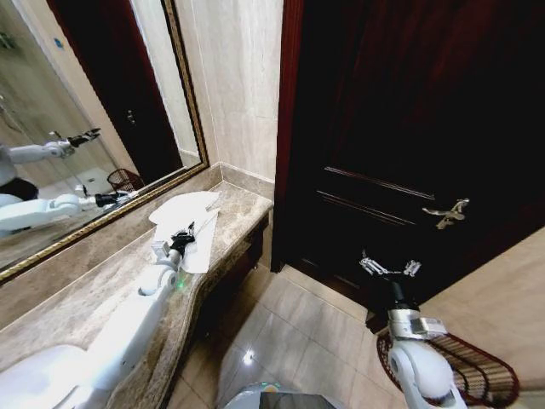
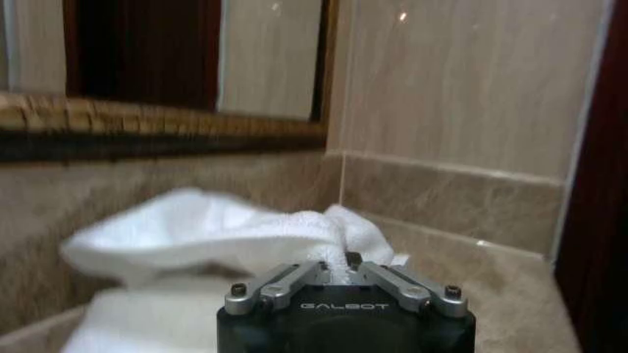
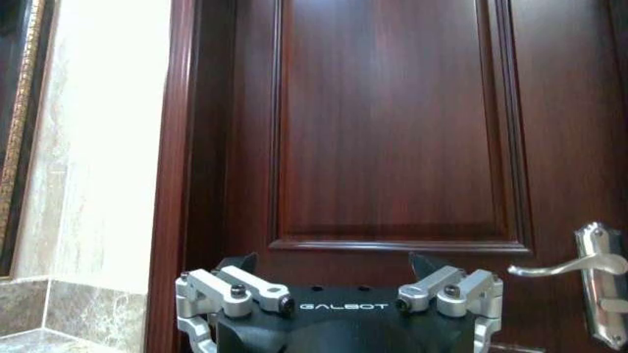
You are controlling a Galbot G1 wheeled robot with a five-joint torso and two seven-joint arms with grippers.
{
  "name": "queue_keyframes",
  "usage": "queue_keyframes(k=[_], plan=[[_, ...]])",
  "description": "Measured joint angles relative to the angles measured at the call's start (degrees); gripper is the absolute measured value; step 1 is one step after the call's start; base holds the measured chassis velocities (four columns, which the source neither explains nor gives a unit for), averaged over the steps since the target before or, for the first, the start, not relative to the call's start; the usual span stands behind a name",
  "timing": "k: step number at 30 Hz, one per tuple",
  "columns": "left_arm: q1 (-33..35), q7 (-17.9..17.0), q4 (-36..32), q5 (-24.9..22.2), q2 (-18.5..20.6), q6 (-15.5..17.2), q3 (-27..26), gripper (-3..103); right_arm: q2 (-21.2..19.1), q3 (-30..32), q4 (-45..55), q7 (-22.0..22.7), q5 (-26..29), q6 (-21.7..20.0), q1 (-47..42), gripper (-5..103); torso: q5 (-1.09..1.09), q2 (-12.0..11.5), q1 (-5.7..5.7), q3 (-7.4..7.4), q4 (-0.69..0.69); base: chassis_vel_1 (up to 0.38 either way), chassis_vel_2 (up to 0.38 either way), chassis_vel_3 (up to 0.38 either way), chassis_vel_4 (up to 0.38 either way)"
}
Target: Discard the used towel into the hamper.
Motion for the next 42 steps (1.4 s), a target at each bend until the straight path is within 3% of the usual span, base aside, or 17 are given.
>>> queue_keyframes(k=[8,14,21,25,31,42], plan=[[8.8,1.9,-12.7,1.5,-0.2,-3.6,-6.0,2,0.1,0.1,0.0,0.8,1.9,0.1,0.8,100,0.00,0.0,0.00,0.00,0.00,0.000,0.000,0.000,0.000],[14.0,2.1,-21.3,1.5,-1.7,-4.3,-10.2,2,0.2,0.1,0.5,-1.3,4.6,1.1,1.0,100,0.00,0.0,0.00,0.00,-0.01,0.000,0.000,0.000,0.000],[19.7,-0.6,-31.6,1.6,-4.7,-5.5,-15.9,2,-0.2,0.2,-0.5,-1.6,4.4,4.6,3.2,100,0.01,0.0,0.00,0.00,0.00,0.000,0.000,0.000,0.000],[20.4,-0.4,-33.0,2.4,-6.0,-8.4,-17.6,2,-0.4,0.0,-0.6,-1.4,4.2,4.8,3.5,100,0.00,0.0,0.00,0.00,0.00,0.000,0.000,0.000,0.000],[20.8,-0.3,-34.9,3.3,-7.3,-9.7,-18.8,2,-0.1,-0.2,-0.5,-1.2,3.9,4.8,3.2,100,0.00,0.0,0.00,0.00,0.00,0.000,0.000,0.000,0.000],[22.5,-0.1,-36.7,6.6,-7.9,-9.3,-18.0,2,0.4,0.4,-0.6,-1.3,2.7,6.8,2.4,100,0.00,0.0,0.00,0.00,0.00,0.000,0.000,0.000,0.000]])
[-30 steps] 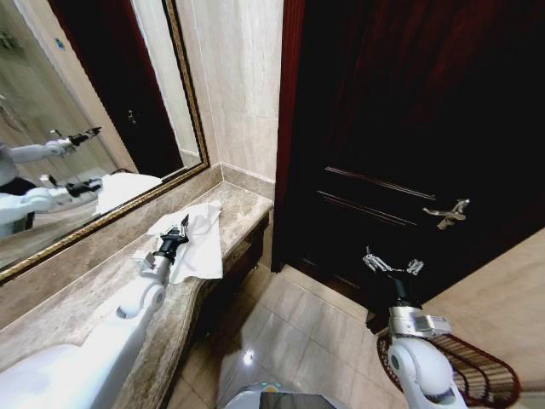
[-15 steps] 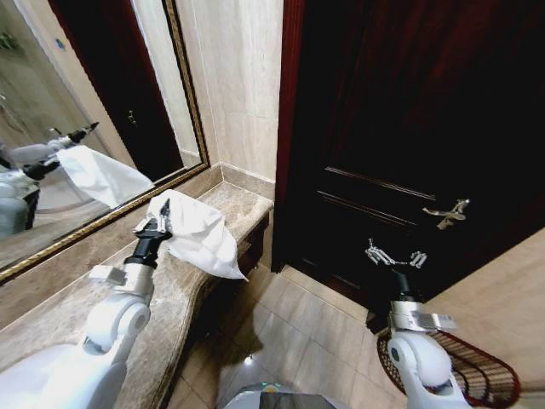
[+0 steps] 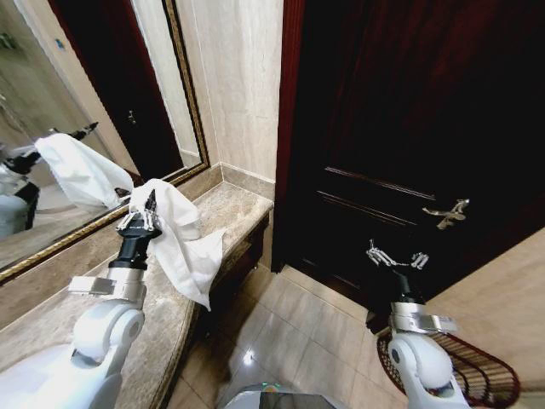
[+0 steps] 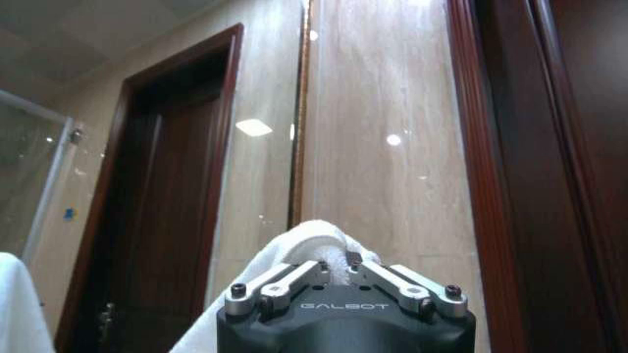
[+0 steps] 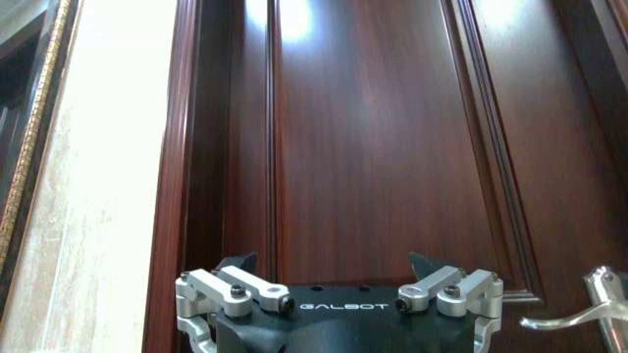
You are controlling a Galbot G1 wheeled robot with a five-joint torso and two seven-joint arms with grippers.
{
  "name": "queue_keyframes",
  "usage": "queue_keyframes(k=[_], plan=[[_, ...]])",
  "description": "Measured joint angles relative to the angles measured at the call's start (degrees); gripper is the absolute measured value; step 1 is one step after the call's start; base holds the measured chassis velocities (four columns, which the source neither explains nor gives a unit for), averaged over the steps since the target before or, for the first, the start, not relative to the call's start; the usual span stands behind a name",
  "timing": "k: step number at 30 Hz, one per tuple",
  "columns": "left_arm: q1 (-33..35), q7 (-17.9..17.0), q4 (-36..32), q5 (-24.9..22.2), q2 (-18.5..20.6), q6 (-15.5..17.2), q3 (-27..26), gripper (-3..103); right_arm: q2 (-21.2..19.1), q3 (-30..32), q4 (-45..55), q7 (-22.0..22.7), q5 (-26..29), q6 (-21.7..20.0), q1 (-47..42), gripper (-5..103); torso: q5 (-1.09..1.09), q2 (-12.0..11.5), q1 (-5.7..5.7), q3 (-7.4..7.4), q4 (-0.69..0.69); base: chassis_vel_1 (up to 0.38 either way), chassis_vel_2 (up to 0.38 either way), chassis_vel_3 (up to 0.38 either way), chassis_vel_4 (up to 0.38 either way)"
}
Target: Discard the used towel into the hamper.
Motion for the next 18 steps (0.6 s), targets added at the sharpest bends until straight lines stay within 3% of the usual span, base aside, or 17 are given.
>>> queue_keyframes(k=[13,18], plan=[[0.5,1.4,0.8,3.0,-0.5,0.0,5.8,2,0.8,0.0,0.4,-0.3,-2.3,0.5,-1.2,100,0.00,0.0,0.00,0.00,0.00,-0.027,-0.033,-0.038,-0.034],[-0.7,2.5,1.4,2.7,1.4,0.0,7.4,2,1.0,0.2,0.5,0.1,-2.4,0.8,-1.6,100,0.00,0.0,0.00,0.00,0.00,-0.088,-0.077,-0.074,-0.087]])
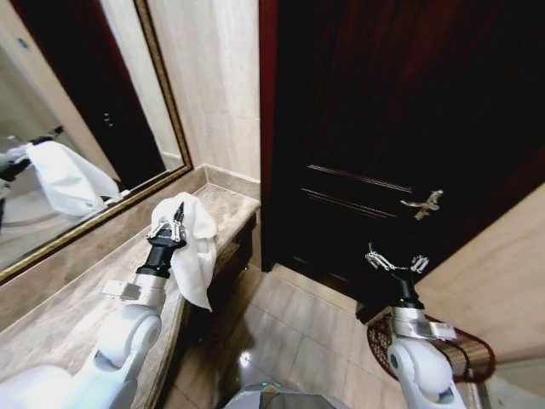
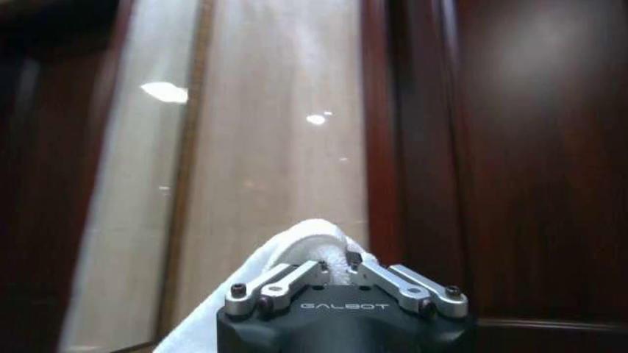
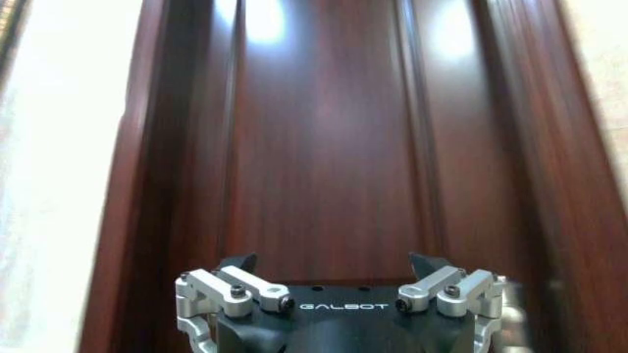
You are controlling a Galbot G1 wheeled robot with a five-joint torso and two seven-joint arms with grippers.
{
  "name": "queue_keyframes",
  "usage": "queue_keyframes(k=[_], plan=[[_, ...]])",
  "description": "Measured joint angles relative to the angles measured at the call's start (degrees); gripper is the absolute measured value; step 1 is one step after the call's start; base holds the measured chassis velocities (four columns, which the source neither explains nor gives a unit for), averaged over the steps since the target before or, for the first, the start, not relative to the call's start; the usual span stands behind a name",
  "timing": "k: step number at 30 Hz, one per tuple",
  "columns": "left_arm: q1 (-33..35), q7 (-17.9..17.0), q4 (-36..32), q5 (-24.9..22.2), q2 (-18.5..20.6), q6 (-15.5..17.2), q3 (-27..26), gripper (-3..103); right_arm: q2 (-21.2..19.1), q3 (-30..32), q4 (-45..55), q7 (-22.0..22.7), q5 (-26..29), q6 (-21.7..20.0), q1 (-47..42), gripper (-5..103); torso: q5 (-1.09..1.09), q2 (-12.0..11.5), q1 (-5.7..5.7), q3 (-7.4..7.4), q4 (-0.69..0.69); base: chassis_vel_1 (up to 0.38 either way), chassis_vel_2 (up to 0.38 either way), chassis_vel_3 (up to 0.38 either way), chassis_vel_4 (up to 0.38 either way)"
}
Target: Discard the used towel into the hamper.
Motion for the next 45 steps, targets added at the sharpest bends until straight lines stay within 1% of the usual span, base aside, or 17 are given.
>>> queue_keyframes(k=[3,5,9,13,16,17,25,31,34,38,45], plan=[[-0.5,0.6,1.2,-0.1,1.0,-0.1,1.4,2,0.3,0.0,-0.1,0.0,-0.2,0.5,-0.2,100,0.00,0.0,0.00,0.00,0.00,-0.120,-0.090,-0.102,-0.106],[-1.1,1.3,2.8,-0.7,1.6,-0.2,3.4,2,0.9,-0.1,-0.2,-0.2,-0.4,0.8,-0.5,100,0.00,0.0,0.01,0.00,-0.01,-0.117,-0.100,-0.118,-0.124],[-1.4,1.6,3.4,-1.3,1.9,-0.2,4.5,2,1.2,-0.1,-0.2,-0.3,-0.5,0.9,-0.6,100,0.00,0.0,0.01,0.00,-0.01,-0.122,-0.108,-0.117,-0.128],[-1.9,2.8,4.1,-3.6,2.8,-0.2,8.0,2,1.7,0.3,-0.2,0.3,-0.6,0.9,-0.7,100,0.00,0.0,0.02,0.01,-0.02,-0.130,-0.130,-0.122,-0.122],[-1.9,3.0,4.3,-4.0,3.2,-0.2,9.2,2,2.0,0.4,-0.3,0.4,-0.6,1.1,-0.7,100,0.00,0.0,0.01,0.00,-0.02,-0.123,-0.112,-0.116,-0.105],[-1.9,3.1,4.7,-4.2,3.3,-0.2,10.2,2,2.2,0.4,-0.3,0.3,-0.6,1.4,-0.8,100,0.00,0.0,0.00,0.00,0.00,-0.106,-0.109,-0.109,-0.122],[-2.8,3.2,6.0,-4.8,3.1,-0.1,13.0,2,2.3,0.5,-0.7,0.3,-0.7,2.0,-0.8,100,-0.01,0.0,0.00,0.00,-0.01,-0.136,-0.119,-0.123,-0.121],[-3.6,3.1,7.9,-6.7,3.3,0.4,15.6,2,2.6,0.8,-1.4,0.3,-0.7,3.1,-0.8,100,0.00,0.0,0.00,0.00,-0.01,-0.122,-0.118,-0.120,-0.131],[-4.5,2.8,9.6,-7.7,3.5,0.9,18.1,2,3.0,0.9,-1.7,0.6,-0.8,3.7,-1.1,100,-0.01,0.0,0.00,0.00,0.01,-0.117,-0.122,-0.117,-0.108],[-5.1,2.8,11.4,-7.8,3.7,1.0,20.7,2,3.1,1.3,-1.9,0.6,-0.8,4.1,-1.5,100,0.00,0.0,0.00,0.00,0.00,-0.120,-0.124,-0.122,-0.123],[-6.9,2.8,13.4,-8.0,3.4,1.0,22.1,2,3.2,1.5,-2.2,0.5,-0.9,4.2,-1.5,100,0.00,0.0,0.01,0.00,-0.01,-0.134,-0.137,-0.126,-0.127]])
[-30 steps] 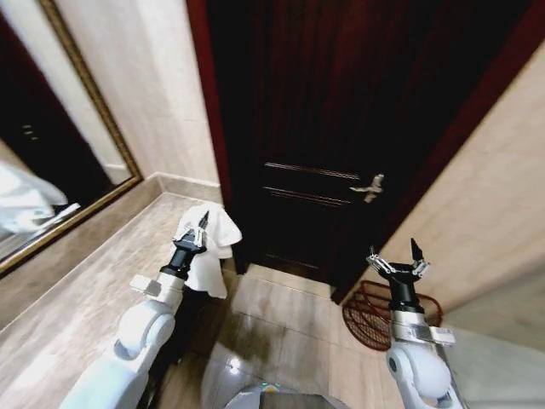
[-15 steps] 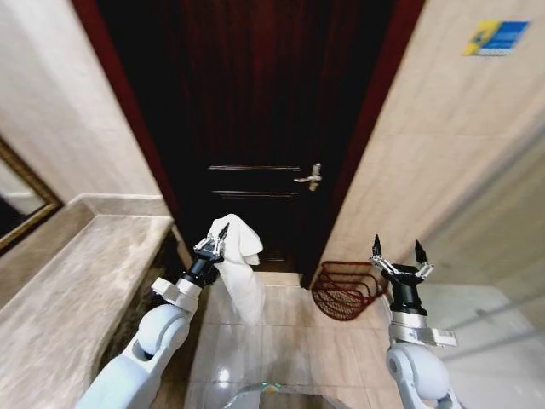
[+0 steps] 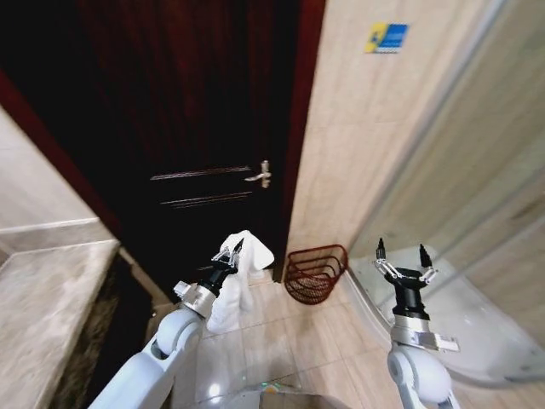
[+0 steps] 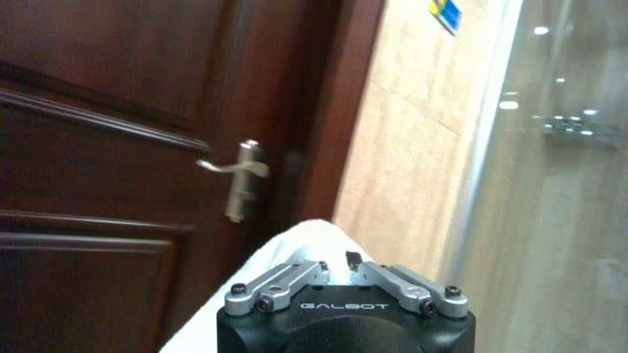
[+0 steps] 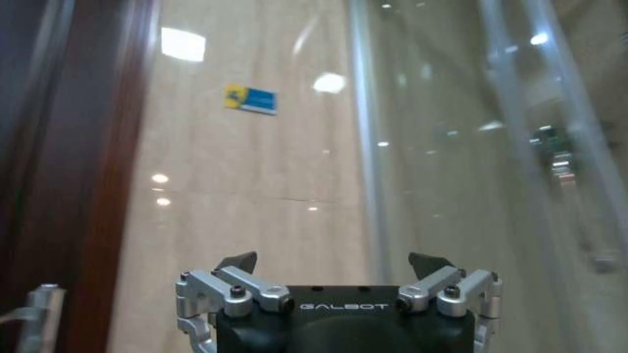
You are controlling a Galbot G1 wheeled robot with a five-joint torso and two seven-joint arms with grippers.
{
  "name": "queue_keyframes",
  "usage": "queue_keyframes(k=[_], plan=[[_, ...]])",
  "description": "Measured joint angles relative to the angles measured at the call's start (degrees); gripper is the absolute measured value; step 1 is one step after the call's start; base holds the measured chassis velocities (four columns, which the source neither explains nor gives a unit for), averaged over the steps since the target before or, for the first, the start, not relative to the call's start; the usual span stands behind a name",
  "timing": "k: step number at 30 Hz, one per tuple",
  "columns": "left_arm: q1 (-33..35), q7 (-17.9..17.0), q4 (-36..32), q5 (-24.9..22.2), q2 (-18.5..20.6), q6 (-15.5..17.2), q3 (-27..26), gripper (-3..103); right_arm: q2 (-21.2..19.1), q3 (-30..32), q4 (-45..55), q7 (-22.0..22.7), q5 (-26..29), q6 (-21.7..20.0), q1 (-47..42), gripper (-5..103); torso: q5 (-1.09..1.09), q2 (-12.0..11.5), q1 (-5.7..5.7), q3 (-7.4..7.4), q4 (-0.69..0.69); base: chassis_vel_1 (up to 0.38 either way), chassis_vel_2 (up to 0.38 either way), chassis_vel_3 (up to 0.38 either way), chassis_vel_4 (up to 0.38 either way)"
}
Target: Discard the used towel into the hamper.
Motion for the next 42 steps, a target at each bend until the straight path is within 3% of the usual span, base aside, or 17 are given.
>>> queue_keyframes(k=[7,13,24,30,34,42], plan=[[-2.2,-0.1,3.5,0.2,-0.7,-0.7,3.3,2,0.3,-0.5,-0.3,0.9,-1.5,0.1,0.3,100,0.02,0.0,-0.01,0.00,0.02,-0.112,-0.110,-0.125,-0.129],[-6.2,0.0,9.0,-1.2,-2.9,-4.4,7.9,2,0.4,-0.6,-0.2,0.9,-2.9,0.7,-0.8,100,0.01,0.0,0.00,0.00,0.01,-0.118,-0.120,-0.121,-0.117],[-18.4,0.2,24.8,2.7,-11.2,-6.9,17.9,2,2.8,0.2,0.1,-0.4,-4.7,3.9,-5.4,100,0.02,0.0,0.00,0.00,0.04,-0.029,-0.034,-0.031,-0.028],[-22.9,0.8,30.2,4.6,-13.2,-8.2,19.7,2,2.8,0.5,0.9,-1.2,-4.5,4.2,-6.2,100,0.03,0.0,0.00,0.01,0.04,0.000,0.000,0.000,0.000],[-29.8,1.9,39.3,5.2,-16.7,-10.4,22.1,2,3.2,0.6,1.3,-2.9,-4.5,5.3,-7.3,100,0.02,0.0,0.01,0.01,0.04,0.000,0.000,0.000,0.000],[-37.3,2.7,47.7,6.2,-20.0,-12.0,22.6,2,4.0,1.5,0.9,-3.7,-4.5,6.4,-8.9,100,0.01,0.0,0.00,0.01,0.03,0.000,0.000,0.000,0.000]])
